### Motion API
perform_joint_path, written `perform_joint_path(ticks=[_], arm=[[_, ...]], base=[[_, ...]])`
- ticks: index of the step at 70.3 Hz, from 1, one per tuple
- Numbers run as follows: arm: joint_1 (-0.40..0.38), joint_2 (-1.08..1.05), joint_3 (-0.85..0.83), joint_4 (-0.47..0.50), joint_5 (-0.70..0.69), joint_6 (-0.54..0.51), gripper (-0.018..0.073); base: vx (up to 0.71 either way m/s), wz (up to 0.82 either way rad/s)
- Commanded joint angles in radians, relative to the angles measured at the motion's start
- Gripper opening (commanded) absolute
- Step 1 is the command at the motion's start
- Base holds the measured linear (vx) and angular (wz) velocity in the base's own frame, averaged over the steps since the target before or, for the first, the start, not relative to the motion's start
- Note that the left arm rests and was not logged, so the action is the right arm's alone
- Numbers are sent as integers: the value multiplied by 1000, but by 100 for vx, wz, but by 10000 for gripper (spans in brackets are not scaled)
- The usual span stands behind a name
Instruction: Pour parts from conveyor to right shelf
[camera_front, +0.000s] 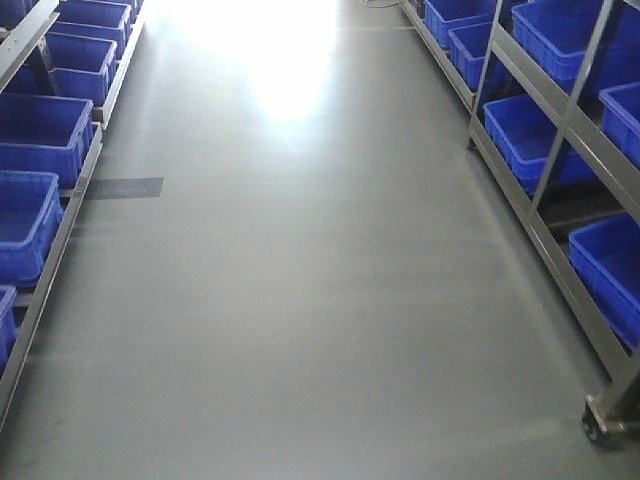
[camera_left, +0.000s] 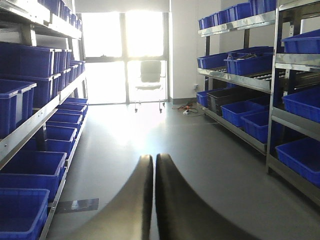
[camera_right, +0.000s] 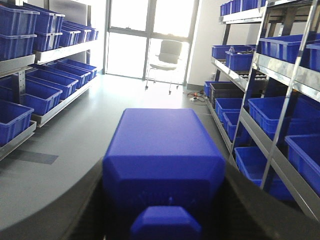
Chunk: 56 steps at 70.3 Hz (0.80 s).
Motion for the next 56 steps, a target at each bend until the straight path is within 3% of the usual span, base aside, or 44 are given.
perform_joint_path(ticks=[1,56], arm=[[-4,15,-29,-10,-86,-12,-9],[-4,15,-29,-10,-86,-12,-9]], base=[[62,3],[64,0]])
